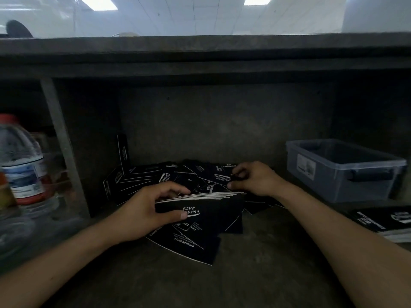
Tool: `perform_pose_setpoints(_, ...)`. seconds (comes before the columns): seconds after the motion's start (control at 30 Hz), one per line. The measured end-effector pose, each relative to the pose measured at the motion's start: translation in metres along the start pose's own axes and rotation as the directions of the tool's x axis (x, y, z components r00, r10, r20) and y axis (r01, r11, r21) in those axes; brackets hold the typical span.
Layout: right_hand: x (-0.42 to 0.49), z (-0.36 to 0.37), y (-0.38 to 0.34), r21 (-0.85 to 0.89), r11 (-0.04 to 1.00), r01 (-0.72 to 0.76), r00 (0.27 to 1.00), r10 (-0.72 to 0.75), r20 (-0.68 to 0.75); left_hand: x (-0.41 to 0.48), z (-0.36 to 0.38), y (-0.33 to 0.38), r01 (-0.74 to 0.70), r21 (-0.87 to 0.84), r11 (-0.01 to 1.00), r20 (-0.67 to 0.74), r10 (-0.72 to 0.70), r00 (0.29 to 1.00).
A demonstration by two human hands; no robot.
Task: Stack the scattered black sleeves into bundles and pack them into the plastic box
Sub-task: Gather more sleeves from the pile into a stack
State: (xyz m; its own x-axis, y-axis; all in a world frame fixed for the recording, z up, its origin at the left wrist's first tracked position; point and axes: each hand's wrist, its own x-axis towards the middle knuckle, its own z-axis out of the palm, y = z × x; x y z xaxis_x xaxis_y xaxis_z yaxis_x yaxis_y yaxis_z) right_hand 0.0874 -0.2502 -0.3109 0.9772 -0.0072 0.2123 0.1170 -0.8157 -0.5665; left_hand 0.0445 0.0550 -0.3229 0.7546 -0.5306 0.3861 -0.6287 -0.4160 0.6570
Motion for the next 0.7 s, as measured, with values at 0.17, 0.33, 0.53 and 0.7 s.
perform_pose_setpoints(0.17,0.000,-0.008,0.002,-0.011,0.999,-0.050,0.999,0.050,-0.011,0.001,0.000,0.001,-0.008,0.001,1.000,0.016,0.008,1.000)
perform_pose_setpoints(0.33,-0.005,-0.019,-0.011,0.340,0.940,-0.003,0.991,0.048,-0.124,0.000,0.001,0.003,0.013,-0.021,1.000,0.039,-0.012,0.999)
perform_pose_setpoints(0.53,-0.005,-0.022,-0.021,0.845,0.535,0.004,0.991,0.110,-0.074,0.000,0.001,0.002,0.009,0.005,1.000,0.037,-0.010,0.999)
perform_pose_setpoints(0.7,-0.007,-0.023,-0.025,0.846,0.531,0.051,0.992,0.069,-0.103,0.001,0.001,0.000,0.008,0.022,1.000,0.019,-0.008,1.000)
